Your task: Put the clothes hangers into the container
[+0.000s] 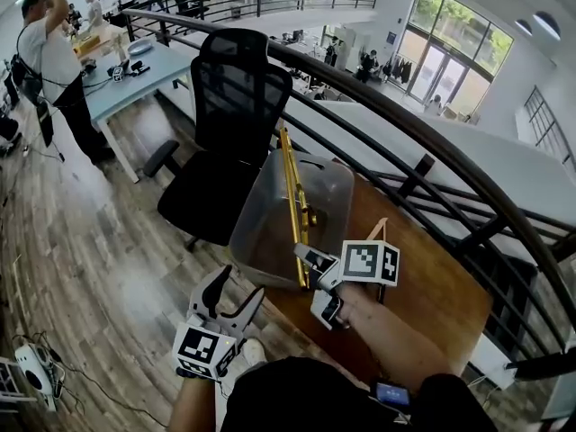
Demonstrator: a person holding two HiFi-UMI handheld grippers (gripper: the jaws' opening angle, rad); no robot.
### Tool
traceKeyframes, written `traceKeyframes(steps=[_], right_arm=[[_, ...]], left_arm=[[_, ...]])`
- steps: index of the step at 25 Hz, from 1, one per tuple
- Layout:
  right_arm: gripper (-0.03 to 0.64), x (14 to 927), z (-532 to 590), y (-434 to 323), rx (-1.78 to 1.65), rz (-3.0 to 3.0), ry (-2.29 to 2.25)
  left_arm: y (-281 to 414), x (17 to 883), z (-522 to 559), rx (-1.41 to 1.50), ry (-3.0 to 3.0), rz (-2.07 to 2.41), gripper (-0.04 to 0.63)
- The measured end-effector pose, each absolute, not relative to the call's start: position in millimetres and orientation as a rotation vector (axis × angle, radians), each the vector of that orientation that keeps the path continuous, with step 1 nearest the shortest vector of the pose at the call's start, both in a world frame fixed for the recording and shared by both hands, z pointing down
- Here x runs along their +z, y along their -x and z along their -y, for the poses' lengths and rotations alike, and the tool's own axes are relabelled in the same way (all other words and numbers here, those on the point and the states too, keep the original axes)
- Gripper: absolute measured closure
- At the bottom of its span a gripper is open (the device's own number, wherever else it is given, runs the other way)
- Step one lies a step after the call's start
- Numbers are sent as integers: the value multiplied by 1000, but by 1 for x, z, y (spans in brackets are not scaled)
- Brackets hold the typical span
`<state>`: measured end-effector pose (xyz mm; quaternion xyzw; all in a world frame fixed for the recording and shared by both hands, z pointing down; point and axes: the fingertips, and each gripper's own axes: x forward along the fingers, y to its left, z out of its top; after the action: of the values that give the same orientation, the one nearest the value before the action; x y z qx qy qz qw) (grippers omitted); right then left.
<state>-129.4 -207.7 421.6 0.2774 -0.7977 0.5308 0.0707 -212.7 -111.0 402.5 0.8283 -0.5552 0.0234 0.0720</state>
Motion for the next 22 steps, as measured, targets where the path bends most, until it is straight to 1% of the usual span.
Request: traceKeyframes(steps=[2, 6, 11, 14, 18, 22], right_arm=[[603, 432, 211, 129, 1653, 2322, -857], [601, 446, 213, 125, 1650, 2245, -888], [603, 444, 206, 123, 1673, 2213, -813], [597, 449, 201, 116, 1748, 2177, -784], [563, 458, 214, 109, 1760, 2157, -840], [528, 454, 223, 117, 1761, 2180, -828]], left_arm=[[219, 403, 111, 63, -2487, 1664, 298], [221, 399, 112, 34, -2508, 1645, 298], [225, 407, 114, 28, -2496, 1621, 298], [229, 408, 117, 10, -2495, 1593, 298], [229, 410, 124, 11, -2503, 1571, 298], [230, 412, 127, 63, -2531, 1557, 298]])
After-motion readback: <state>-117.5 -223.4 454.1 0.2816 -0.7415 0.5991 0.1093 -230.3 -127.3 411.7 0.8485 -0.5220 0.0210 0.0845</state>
